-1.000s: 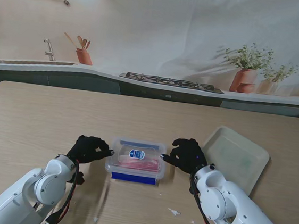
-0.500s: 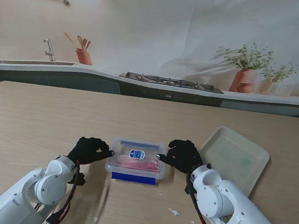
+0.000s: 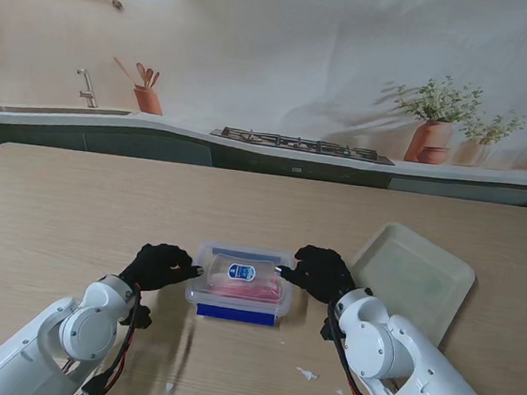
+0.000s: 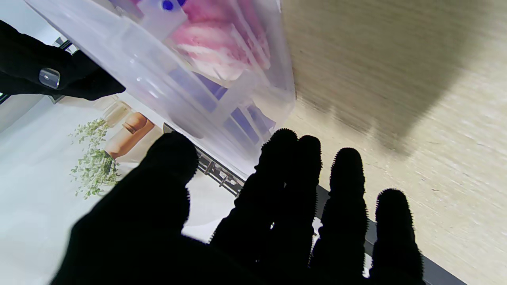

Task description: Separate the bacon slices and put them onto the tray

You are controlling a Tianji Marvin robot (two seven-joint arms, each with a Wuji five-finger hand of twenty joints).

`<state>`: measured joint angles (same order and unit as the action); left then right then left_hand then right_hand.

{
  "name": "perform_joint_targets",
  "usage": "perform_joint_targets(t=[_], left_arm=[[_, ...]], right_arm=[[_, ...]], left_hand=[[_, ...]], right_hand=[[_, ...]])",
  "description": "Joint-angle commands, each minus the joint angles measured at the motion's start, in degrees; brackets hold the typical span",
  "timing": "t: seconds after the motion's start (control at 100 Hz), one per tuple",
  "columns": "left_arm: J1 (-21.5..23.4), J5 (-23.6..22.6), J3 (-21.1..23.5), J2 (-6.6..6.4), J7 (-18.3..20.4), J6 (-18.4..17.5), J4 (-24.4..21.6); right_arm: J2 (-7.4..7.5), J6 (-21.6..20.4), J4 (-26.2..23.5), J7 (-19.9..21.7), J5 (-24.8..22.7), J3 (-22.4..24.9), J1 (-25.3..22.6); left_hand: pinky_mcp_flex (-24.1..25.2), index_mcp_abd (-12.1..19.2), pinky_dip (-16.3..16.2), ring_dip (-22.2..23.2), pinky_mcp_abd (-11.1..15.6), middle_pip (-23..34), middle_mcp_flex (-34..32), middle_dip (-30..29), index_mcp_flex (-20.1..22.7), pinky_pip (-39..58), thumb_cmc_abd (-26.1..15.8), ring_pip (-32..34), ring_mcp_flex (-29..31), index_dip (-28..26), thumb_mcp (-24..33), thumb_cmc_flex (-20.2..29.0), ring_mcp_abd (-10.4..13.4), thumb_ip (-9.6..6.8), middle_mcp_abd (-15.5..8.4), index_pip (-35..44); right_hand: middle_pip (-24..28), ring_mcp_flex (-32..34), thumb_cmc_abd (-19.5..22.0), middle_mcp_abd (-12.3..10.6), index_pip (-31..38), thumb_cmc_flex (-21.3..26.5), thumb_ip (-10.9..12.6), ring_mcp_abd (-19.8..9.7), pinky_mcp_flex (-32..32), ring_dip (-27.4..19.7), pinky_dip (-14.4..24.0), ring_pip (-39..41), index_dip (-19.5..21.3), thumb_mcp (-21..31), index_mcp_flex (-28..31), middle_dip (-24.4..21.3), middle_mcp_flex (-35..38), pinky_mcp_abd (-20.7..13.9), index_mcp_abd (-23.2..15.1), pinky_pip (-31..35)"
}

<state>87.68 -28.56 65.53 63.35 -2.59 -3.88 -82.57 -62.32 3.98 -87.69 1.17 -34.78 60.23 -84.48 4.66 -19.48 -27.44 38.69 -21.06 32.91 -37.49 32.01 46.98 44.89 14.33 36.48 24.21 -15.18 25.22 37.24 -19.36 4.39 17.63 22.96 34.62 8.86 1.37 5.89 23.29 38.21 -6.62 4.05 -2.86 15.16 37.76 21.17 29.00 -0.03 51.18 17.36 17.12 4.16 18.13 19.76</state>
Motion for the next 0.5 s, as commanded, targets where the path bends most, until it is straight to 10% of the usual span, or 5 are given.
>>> perform_joint_targets(t=[0.0, 0.49], left_arm=[[0.3, 0.6, -0.7, 0.9, 1.0, -0.5, -1.2], [0.5, 1.8, -0.5, 1.22, 0.3, -0.8, -1.7]], right_arm=[[-1.0, 0.4, -1.0, 0.7, 0.4, -0.1, -0.3], [-1.3, 0.6, -3.4, 1.0, 3.3, 0.9, -0.9]], left_hand=[[1.1, 8.5, 0.6, -0.1, -0.4, -1.8, 1.7, -1.4, -0.4, -1.9, -0.4, -0.6, -1.1, 0.5, 0.8, 0.8, 0.1, -1.31, -6.1, -0.6], [1.0, 8.2, 0.0, 0.1, -0.6, -1.6, 1.5, -1.7, 0.0, -2.7, 0.1, -0.3, -0.3, 0.5, 1.6, 0.7, 0.0, -1.3, -6.2, -0.5]], right_hand=[[-0.9, -1.4, 1.4, -0.6, -0.6, 1.5, 3.8, -1.2, -1.2, -0.5, 0.8, -0.4, 0.1, -0.8, -0.4, 0.1, -0.8, -1.3, -4.8, -1.8], [-0.5, -1.4, 0.8, -0.4, -0.5, 3.4, 3.9, -0.9, -0.9, -0.4, 0.9, -0.2, 0.3, -0.6, -0.4, 0.2, -0.7, -1.2, -4.2, -1.6]])
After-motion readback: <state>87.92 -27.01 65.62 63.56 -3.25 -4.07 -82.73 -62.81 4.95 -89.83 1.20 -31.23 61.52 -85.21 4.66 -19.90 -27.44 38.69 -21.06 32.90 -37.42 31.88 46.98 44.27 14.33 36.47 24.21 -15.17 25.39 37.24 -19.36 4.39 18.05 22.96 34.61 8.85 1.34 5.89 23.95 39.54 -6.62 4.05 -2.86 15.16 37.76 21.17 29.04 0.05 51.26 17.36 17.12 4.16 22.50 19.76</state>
